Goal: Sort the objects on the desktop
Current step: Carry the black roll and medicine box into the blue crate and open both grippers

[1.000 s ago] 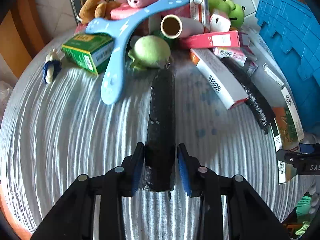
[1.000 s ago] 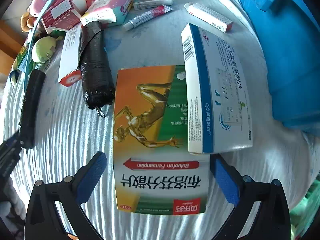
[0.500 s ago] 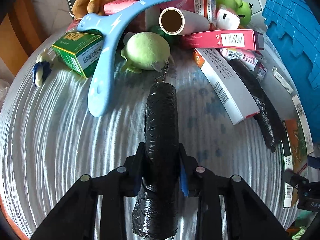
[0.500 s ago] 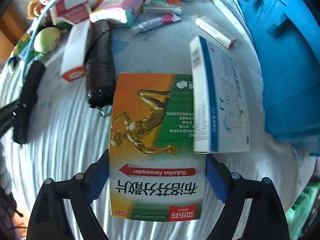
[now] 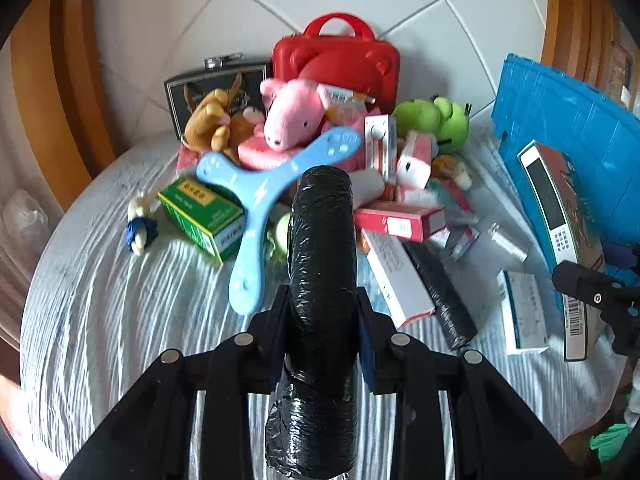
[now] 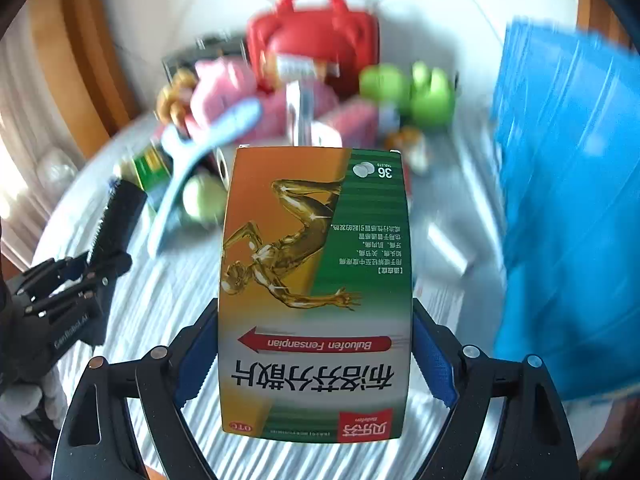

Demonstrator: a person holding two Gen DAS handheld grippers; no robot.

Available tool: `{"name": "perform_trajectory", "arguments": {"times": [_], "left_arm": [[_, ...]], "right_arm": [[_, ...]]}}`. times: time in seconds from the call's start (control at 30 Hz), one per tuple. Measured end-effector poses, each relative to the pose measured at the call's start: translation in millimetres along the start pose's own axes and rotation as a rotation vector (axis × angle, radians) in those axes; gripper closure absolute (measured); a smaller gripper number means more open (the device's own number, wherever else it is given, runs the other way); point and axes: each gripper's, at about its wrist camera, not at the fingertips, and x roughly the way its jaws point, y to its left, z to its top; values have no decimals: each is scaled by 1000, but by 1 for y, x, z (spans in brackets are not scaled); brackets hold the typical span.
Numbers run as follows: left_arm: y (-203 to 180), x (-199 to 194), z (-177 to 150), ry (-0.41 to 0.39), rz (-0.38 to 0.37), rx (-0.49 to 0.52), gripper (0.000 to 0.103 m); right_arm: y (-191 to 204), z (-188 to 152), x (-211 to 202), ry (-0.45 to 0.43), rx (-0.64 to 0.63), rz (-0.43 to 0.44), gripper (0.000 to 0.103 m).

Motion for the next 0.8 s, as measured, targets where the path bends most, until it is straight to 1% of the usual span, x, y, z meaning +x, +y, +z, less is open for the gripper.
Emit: {"name": "perform_trajectory", "arguments": {"times": [0.07, 0.1, 0.2, 0.33, 0.4, 0.47, 0.5, 0.57, 0.63, 0.73, 0.8], "left_arm": [[-12, -28, 17, -47, -15, 15, 74], [-20, -40, 27, -74, -23, 26, 74], [-38, -76, 61, -145, -59, 43, 74], [-73, -98, 95, -232, -98, 74, 74], [-92, -107, 110, -270, -123, 86, 74], [-113, -114, 124, -301, -141, 107, 74], [-125, -119, 132, -320, -159, 112, 74], [-147, -127, 145, -343, -193, 125, 74], [-173, -137, 156, -376, -224, 150, 74], [-218, -150, 170, -414, -262, 194, 74], [-248, -156, 177, -424, -292, 219, 74]], "right_arm": [[0, 18, -20, -84, -9, -3, 16], [0, 16, -37, -120, -13, -7, 16], [-14, 31, -72, -232, -11, -14, 16], [-44, 43, -123, -361, 11, 10, 16], [-55, 46, -142, -419, 11, -40, 16], [-71, 52, -159, -464, 17, -36, 16], [-78, 55, -167, -481, 19, -56, 16], [-96, 57, -184, -530, 23, -148, 16], [-118, 56, -194, -554, 41, -216, 16], [-158, 48, -200, -558, 76, -343, 16], [-185, 42, -201, -545, 109, -386, 16]]}}
